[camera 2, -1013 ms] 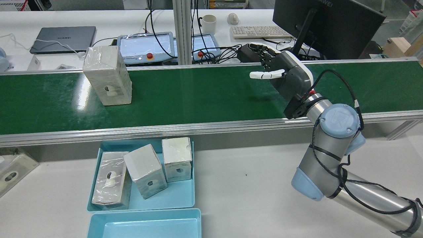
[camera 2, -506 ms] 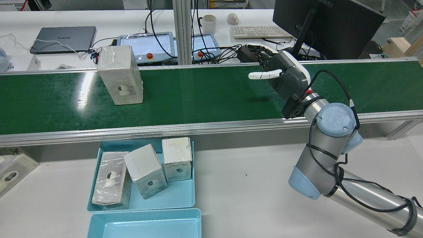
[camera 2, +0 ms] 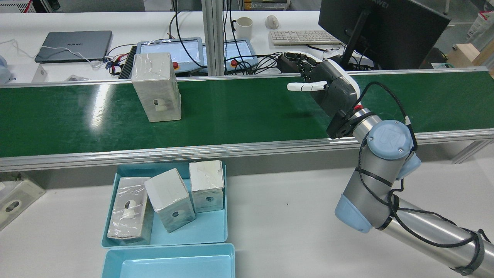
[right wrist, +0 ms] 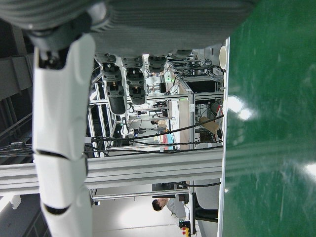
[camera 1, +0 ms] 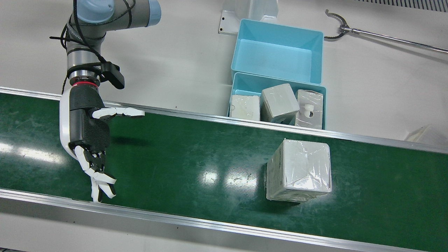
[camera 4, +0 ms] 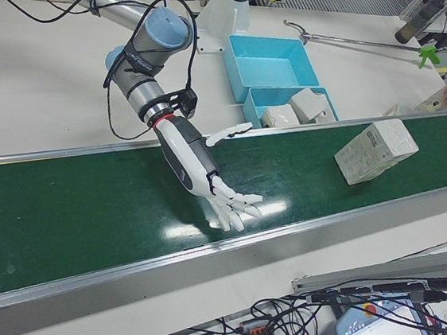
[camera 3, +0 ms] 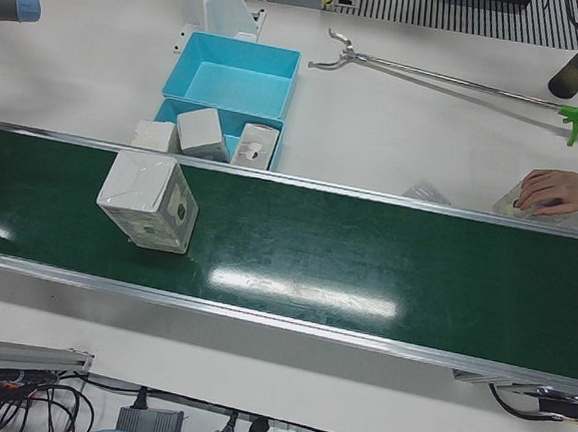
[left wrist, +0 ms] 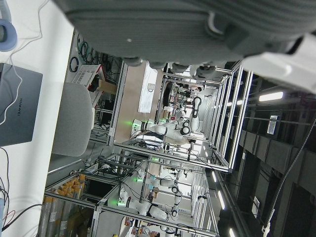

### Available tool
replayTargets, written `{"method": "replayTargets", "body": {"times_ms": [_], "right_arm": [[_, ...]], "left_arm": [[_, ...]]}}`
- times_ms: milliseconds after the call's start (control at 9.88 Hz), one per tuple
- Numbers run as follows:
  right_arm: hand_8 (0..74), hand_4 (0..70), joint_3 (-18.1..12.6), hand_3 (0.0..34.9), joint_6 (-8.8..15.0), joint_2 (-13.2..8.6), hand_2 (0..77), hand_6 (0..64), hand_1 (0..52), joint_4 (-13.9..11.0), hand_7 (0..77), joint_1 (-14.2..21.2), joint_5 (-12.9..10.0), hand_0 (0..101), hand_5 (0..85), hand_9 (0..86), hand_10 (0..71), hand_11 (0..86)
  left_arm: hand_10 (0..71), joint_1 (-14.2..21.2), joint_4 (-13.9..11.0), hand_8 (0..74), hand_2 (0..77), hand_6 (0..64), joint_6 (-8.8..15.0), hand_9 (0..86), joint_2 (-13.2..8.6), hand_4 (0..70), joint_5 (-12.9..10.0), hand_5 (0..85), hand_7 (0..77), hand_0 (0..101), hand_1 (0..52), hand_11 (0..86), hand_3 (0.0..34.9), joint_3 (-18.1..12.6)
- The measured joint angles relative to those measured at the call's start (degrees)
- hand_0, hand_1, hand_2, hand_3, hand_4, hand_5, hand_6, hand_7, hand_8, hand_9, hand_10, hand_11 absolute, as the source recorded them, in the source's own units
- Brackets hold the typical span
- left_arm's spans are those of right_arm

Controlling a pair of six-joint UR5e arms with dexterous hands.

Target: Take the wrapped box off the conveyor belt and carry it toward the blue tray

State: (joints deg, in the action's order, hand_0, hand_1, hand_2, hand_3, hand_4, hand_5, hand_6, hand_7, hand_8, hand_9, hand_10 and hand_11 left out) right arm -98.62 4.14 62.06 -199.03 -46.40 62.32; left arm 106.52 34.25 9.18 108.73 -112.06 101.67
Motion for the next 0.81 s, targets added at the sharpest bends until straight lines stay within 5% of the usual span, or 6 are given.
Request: {"method": "replayTargets", "body": {"times_ms": [101, 203, 810], "right_arm": [[2.7, 11.5, 0.0, 0.0, 0.1, -0.2, 13.6, 7.6, 17.5, 0.0, 6.5, 0.0, 0.0, 48, 23.5, 4.9, 0.0, 0.5], [2.7, 11.5, 0.0, 0.0, 0.2, -0.3, 12.0, 7.6, 13.6, 0.0, 6.5, 0.0, 0.0, 48, 24.0, 4.9, 0.0, 0.5], [1.6, 8.7, 1.1, 0.0, 0.1, -0.5, 12.0, 7.6, 15.3, 0.0, 7.6, 0.4, 0.0, 48, 24.0, 4.9, 0.0, 1.1]], "left_arm": [[0.5, 0.0, 0.0, 0.5, 1.1, 0.5, 0.0, 0.0, 0.0, 0.0, 0.0, 1.1, 0.5, 0, 0.0, 0.5, 0.0, 0.0], [0.0, 0.0, 0.0, 0.5, 0.5, 0.5, 0.0, 0.0, 0.0, 0.0, 0.0, 1.1, 0.0, 0, 0.0, 0.5, 0.0, 0.0], [0.5, 0.0, 0.0, 0.5, 1.1, 0.5, 0.0, 0.0, 0.0, 0.0, 0.0, 1.1, 0.0, 0, 0.0, 0.5, 0.0, 0.0]]}}
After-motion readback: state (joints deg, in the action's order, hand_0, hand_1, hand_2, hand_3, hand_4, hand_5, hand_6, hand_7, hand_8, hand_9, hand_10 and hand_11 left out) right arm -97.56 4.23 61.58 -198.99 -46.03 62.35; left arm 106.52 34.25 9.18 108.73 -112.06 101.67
